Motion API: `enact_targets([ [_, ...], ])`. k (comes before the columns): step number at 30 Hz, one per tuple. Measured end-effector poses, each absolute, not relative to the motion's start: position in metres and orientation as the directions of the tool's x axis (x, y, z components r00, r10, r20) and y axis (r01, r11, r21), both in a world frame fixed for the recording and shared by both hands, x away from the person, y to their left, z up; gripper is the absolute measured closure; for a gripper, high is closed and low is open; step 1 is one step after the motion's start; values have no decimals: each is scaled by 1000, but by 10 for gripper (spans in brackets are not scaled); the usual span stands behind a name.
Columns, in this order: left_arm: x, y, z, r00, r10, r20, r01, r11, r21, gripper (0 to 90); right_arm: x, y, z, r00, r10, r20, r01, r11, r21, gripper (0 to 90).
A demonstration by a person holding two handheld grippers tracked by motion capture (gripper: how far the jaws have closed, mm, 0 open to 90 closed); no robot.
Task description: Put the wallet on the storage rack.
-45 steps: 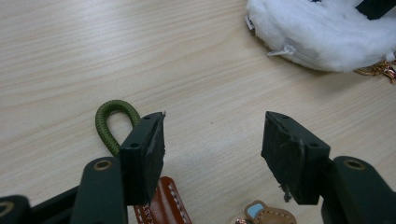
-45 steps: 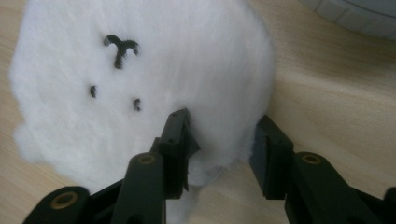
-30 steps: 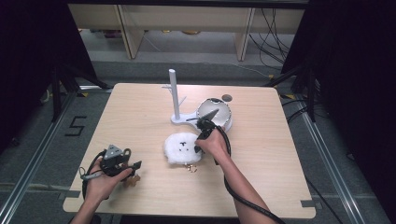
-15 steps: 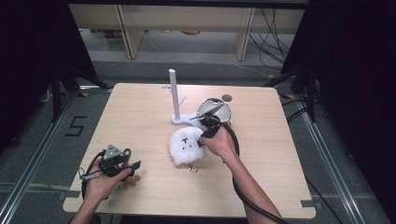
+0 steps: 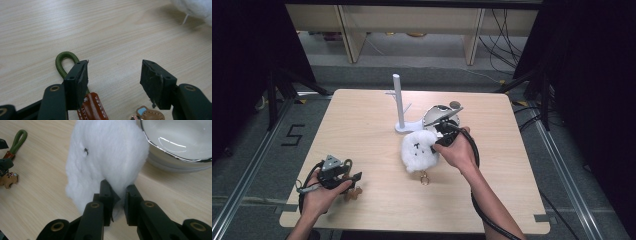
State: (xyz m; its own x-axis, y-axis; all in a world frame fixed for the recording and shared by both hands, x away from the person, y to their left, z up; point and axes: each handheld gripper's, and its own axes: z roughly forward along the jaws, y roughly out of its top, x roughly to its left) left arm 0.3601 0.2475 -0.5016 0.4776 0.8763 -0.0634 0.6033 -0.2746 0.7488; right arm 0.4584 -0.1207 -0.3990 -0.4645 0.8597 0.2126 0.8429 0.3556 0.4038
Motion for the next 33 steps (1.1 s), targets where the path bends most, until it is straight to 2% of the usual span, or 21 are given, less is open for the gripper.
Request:
enact_targets([
  [2, 360, 245, -503, 458, 885, -85, 604, -240, 760, 383, 458, -123, -396, -455, 865, 210, 846, 347, 404, 802],
  [3, 360, 248, -502, 475, 878, -60, 606, -277, 746, 383, 457, -125, -394, -443, 871, 213, 851, 334, 406, 802],
  [4, 360, 248, -502, 471, 880, -61, 609, -274, 745, 383, 457, -127, -393, -463, 860, 216, 837, 343, 426, 802],
  [10, 359, 248, -501, 454, 889, -60, 619, -266, 739, 381, 456, -135, -383, -447, 873, 197, 835, 327, 443, 802],
  [11, 359, 245, -503, 432, 898, -88, 616, -222, 756, 381, 455, -136, -379, -439, 876, 201, 836, 316, 449, 802],
  [14, 359, 245, -503, 427, 900, -92, 619, -216, 755, 378, 456, -138, -376, -438, 877, 200, 834, 312, 456, 802],
  [17, 359, 250, -500, 452, 890, -53, 635, -280, 720, 374, 458, -141, -372, -437, 878, 197, 832, 311, 460, 802],
  [20, 358, 250, -500, 436, 898, -61, 641, -262, 722, 372, 460, -144, -369, -439, 878, 189, 827, 312, 468, 802],
  [21, 358, 247, -501, 416, 905, -88, 641, -223, 735, 373, 460, -143, -368, -422, 885, 199, 836, 295, 463, 802],
  [33, 358, 247, -501, 412, 907, -90, 650, -223, 727, 371, 464, -154, -352, -434, 882, 185, 812, 294, 504, 802],
])
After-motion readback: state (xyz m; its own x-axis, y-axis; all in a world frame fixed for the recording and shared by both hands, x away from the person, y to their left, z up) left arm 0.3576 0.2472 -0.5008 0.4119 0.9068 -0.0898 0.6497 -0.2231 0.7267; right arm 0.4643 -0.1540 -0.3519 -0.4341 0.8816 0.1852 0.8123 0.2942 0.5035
